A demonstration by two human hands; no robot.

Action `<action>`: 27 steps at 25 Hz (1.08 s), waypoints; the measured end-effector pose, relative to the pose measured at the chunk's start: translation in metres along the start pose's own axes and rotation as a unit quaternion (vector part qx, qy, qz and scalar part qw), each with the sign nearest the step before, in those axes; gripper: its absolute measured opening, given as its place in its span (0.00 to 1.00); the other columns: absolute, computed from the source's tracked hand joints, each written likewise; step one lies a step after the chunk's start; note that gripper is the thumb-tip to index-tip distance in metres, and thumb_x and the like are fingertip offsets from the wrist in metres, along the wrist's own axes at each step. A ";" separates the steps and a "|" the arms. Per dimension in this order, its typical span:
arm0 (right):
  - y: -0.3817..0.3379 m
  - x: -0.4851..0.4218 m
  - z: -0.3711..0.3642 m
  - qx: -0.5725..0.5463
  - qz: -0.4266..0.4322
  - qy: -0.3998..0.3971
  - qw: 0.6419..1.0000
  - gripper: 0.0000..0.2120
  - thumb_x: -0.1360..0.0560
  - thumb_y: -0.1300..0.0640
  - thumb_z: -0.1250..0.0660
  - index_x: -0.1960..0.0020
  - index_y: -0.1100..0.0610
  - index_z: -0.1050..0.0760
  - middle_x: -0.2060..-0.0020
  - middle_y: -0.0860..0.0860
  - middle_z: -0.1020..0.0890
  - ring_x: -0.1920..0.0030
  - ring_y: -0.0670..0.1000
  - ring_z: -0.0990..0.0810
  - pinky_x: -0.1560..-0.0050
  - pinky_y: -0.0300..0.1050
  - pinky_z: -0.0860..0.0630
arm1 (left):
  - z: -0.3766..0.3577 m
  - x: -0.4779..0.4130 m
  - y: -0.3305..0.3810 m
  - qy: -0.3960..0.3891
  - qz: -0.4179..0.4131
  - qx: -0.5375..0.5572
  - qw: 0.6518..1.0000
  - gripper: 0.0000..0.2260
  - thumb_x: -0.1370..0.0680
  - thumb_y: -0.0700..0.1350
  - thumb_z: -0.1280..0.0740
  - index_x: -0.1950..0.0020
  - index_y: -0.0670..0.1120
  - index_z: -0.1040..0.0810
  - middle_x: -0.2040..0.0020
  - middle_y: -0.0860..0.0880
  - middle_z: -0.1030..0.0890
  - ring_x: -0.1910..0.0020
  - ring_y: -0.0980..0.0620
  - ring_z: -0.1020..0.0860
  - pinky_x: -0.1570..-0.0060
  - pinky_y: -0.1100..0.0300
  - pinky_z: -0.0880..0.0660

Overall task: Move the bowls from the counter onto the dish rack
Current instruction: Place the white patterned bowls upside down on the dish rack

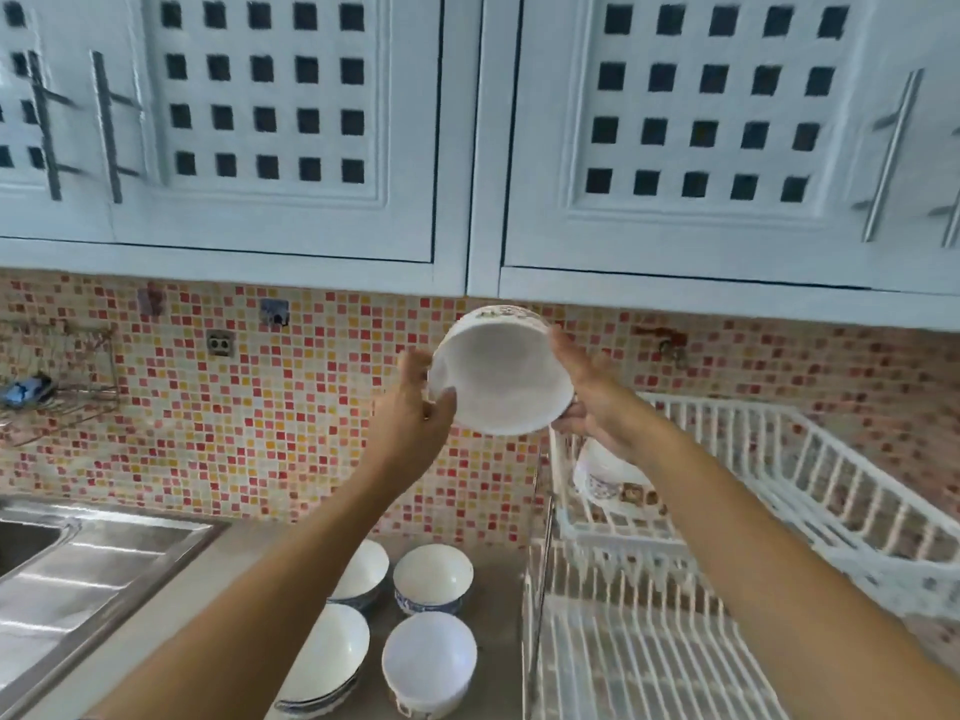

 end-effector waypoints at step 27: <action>0.128 -0.039 0.168 0.386 -0.049 -0.118 0.914 0.55 0.40 0.50 0.19 0.24 0.51 0.49 0.28 0.48 0.37 0.30 0.50 0.36 0.30 0.44 0.36 | -0.250 -0.042 -0.007 -0.455 0.077 -0.229 0.857 0.42 0.33 0.62 0.27 0.27 0.45 0.40 0.33 0.47 0.28 0.46 0.51 0.30 0.47 0.59 0.31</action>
Point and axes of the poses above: each hand's wrist, its own x-axis away from the middle knuckle, its own z-axis out of the back of the hand, y = z × x, the point moved 7 cm from there along -x, towards the middle knuckle
